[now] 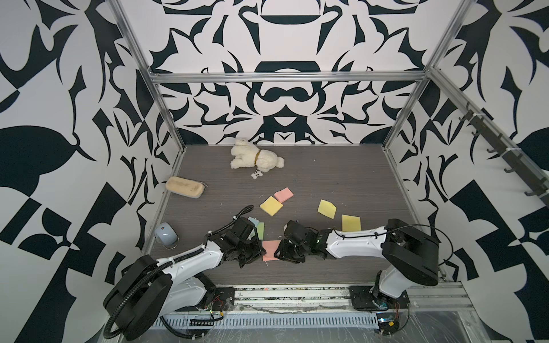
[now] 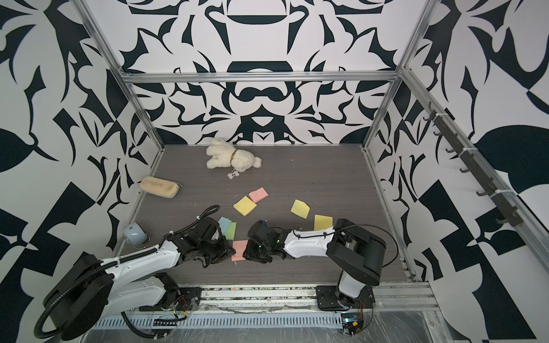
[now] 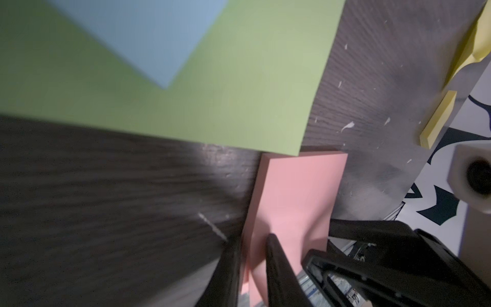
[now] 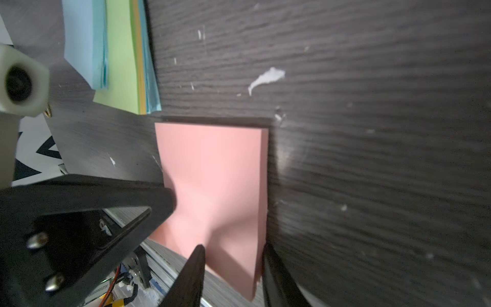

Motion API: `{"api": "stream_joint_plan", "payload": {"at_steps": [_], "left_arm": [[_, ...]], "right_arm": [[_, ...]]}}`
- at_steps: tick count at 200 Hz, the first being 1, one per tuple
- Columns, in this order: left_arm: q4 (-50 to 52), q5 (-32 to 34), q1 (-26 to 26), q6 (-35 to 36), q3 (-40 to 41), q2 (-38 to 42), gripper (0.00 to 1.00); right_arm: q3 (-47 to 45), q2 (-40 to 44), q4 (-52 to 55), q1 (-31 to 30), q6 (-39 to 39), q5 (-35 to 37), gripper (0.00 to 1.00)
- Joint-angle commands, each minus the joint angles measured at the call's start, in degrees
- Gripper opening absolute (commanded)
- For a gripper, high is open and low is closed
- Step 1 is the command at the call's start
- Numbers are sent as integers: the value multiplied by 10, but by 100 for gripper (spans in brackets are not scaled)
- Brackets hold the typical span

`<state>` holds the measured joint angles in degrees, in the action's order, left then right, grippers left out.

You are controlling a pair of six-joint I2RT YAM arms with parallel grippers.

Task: Tear off pages from different memo pads
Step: Pick up the memo pad from the center of the board.

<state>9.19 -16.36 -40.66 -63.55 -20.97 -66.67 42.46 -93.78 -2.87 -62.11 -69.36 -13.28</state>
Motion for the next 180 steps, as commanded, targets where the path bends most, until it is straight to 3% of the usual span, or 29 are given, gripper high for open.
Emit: {"api": "stream_joint_plan", "payload": {"at_steps": [1, 72, 118, 150, 180], "left_arm": [[-7, -5, -1, -4, 10, -8, 19], [-12, -7, -1, -3, 4, -16, 17], [41, 13, 6, 29, -33, 19, 18], [64, -12, 66, 79, -68, 61, 22], [63, -78, 159, 127, -96, 109, 34]], "right_arm": [[-3, 25, -30, -3, 1, -6, 33], [-3, 27, -33, -3, 5, -9, 22], [-8, 46, -34, 0, 9, -5, 14], [-13, 72, -32, 11, 19, -7, 6], [-9, 108, -11, 42, 44, -22, 3]]}}
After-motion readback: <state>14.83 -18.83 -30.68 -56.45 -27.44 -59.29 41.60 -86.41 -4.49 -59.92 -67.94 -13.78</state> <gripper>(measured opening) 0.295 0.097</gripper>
